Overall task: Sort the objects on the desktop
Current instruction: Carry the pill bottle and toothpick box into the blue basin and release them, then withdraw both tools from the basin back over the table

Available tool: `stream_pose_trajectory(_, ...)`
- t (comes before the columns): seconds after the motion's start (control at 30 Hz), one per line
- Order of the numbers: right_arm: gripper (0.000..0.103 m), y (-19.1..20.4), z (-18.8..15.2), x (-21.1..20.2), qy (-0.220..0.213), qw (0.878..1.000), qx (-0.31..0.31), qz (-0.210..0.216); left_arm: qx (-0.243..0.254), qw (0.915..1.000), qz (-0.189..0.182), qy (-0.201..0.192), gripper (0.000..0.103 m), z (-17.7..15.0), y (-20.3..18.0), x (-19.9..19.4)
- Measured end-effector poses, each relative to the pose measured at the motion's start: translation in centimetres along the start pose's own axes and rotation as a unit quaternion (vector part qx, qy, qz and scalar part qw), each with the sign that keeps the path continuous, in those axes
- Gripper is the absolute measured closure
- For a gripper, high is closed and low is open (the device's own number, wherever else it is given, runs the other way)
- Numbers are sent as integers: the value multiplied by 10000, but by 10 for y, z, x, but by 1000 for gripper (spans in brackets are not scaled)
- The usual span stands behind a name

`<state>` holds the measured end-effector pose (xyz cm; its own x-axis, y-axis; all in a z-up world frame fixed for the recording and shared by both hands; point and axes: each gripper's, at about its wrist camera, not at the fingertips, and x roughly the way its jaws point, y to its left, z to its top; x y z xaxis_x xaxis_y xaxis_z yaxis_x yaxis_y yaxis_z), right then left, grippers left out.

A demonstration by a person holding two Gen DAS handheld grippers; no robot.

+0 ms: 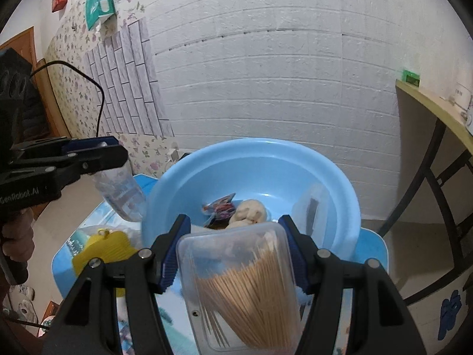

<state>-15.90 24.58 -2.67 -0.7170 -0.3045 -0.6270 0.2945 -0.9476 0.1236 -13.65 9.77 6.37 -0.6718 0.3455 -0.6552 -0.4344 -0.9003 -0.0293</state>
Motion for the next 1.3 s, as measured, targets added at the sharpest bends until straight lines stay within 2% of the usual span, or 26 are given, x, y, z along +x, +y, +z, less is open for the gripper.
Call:
stream_pose_trajectory(0.33,41,-16,7,17,-38,9999,81,-98,252,9993,-200,172,72,12,-17,39)
stream_pose_trajectory(0.4,37,-17,8,16,-61,9999,74,-134,290,9989,-279,243,72,11,-21,44)
stream_pose_trajectory(0.47,26,-18,7,14,-102,9999,85,-73,284,9986,-341,300,72,10,-24,49)
stream_pose_trajectory(0.63,25,-14,1,22,43,9999,9,-125,226,9986,-328,358,68,6,-23,51)
stream_pose_trajectory(0.8,21,-10,-2,21,86,9998,90,-122,129,9991,-244,325,61,2,-14,40)
stream_pose_trajectory(1.0,20,-4,-3,8,21,9998,87,-149,31,9996,-44,278,44,-11,-1,19)
stream_pose_trajectory(1.07,20,-2,-5,2,10,9998,94,-162,-15,9995,33,299,35,-17,3,14)
stream_pose_trajectory(1.3,13,12,-13,-17,-5,9997,146,-205,-229,9980,331,489,27,-45,17,-3)
